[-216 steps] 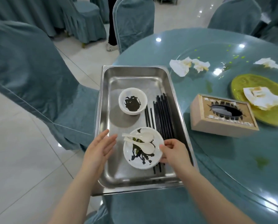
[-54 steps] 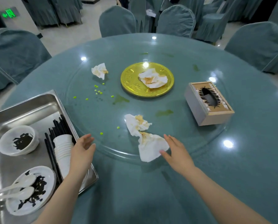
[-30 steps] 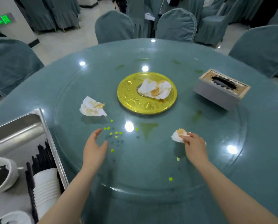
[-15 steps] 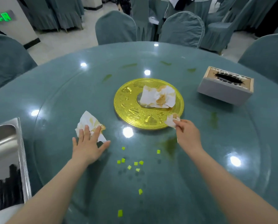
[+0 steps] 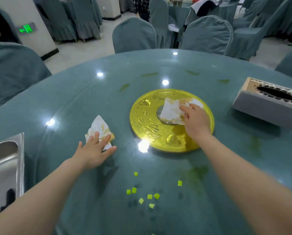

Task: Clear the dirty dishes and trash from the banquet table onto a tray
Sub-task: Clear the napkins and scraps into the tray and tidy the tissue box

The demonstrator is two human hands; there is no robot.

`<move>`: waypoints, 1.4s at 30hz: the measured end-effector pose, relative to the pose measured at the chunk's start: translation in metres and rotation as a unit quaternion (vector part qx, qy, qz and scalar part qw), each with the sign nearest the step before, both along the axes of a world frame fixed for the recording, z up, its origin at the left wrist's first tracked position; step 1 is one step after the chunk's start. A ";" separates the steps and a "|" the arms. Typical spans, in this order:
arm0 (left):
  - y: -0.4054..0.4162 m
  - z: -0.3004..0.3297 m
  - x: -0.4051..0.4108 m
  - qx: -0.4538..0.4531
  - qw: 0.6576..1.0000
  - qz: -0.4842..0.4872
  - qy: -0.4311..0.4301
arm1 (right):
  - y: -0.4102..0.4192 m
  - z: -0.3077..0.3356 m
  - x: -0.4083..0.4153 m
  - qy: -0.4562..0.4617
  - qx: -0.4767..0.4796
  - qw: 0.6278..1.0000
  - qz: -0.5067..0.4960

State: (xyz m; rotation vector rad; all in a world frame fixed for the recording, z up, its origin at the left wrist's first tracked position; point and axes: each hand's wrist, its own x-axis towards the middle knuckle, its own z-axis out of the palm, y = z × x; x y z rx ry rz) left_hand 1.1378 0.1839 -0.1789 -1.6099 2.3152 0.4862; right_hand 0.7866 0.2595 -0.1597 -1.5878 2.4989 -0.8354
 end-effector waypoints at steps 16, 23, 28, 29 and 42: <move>-0.034 0.005 0.003 -0.050 0.997 -0.037 0.041 | -0.034 -0.030 -0.006 0.077 0.152 0.984 0.046; -0.030 0.014 0.005 -0.093 0.991 -0.005 0.099 | -0.022 -0.008 0.035 0.027 0.123 0.990 0.066; 0.023 0.033 0.048 -0.161 0.960 0.023 0.227 | -0.006 0.018 0.118 -0.062 -0.055 0.983 0.167; 0.036 0.040 0.064 -0.182 0.951 0.033 0.247 | -0.003 0.028 0.138 -0.073 -0.086 0.976 0.184; 0.154 0.091 0.264 -0.282 0.875 0.272 0.284 | 0.044 0.077 0.436 -0.247 -0.132 0.914 0.292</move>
